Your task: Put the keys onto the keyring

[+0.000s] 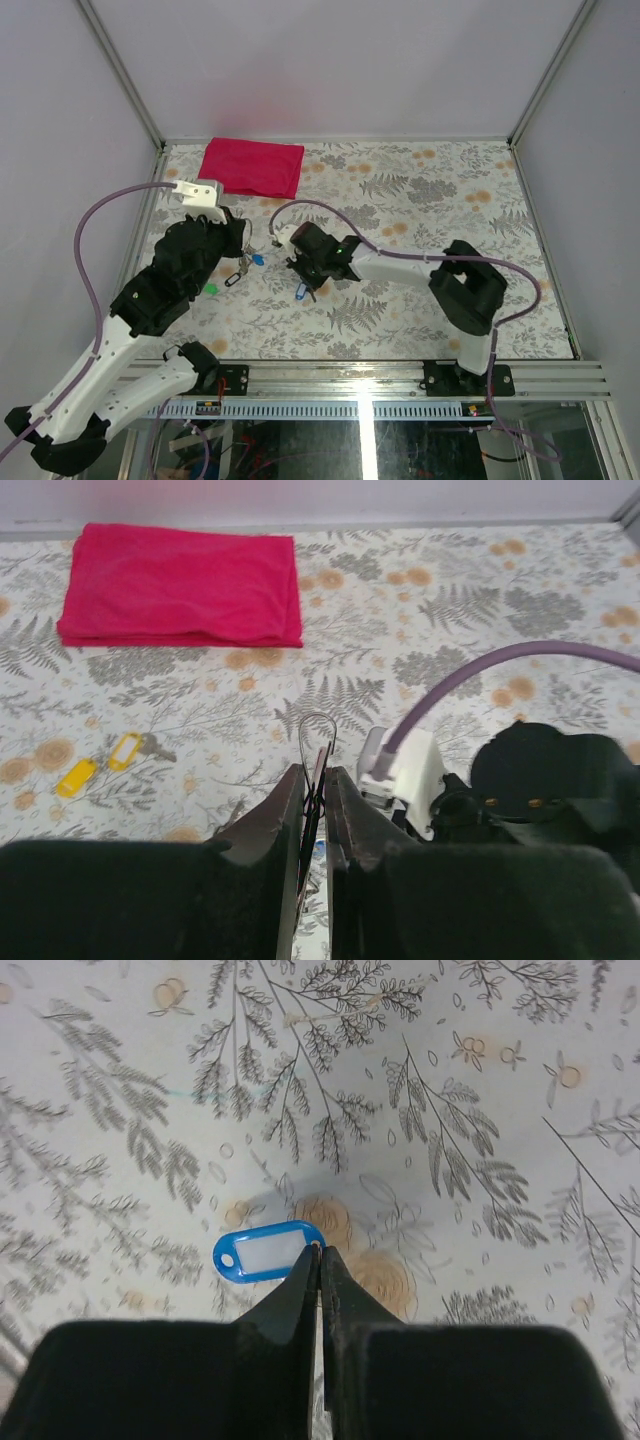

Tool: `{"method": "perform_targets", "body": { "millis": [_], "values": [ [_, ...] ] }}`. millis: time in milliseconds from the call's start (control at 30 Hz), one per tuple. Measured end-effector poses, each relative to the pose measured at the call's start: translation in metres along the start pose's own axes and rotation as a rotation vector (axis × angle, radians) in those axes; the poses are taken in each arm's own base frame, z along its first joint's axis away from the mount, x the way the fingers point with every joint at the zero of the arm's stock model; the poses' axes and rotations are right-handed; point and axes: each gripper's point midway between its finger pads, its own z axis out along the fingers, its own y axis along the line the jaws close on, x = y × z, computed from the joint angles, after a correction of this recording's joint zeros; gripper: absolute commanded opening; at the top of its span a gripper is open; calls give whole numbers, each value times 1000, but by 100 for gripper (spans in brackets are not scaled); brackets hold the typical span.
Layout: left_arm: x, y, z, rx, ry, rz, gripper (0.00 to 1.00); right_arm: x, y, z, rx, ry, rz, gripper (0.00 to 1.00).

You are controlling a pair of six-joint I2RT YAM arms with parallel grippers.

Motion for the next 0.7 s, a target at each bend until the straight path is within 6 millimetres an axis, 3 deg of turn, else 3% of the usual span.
{"method": "perform_targets", "body": {
  "millis": [267,433,567,700],
  "values": [
    [-8,-24,-10,153,-23,-23,9,-25,10,-85,-39,-188,-17,0],
    [-7,-40,-9,228,-11,-27,9,-38,10,-128,-32,-278,-38,0],
    [-6,-45,-9,251,-4,-39,9,-20,-1,-131,35,-216,-8,0],
    [-3,-45,-8,251,4,-48,8,29,-7,-110,75,-101,43,0]
  ]
}}
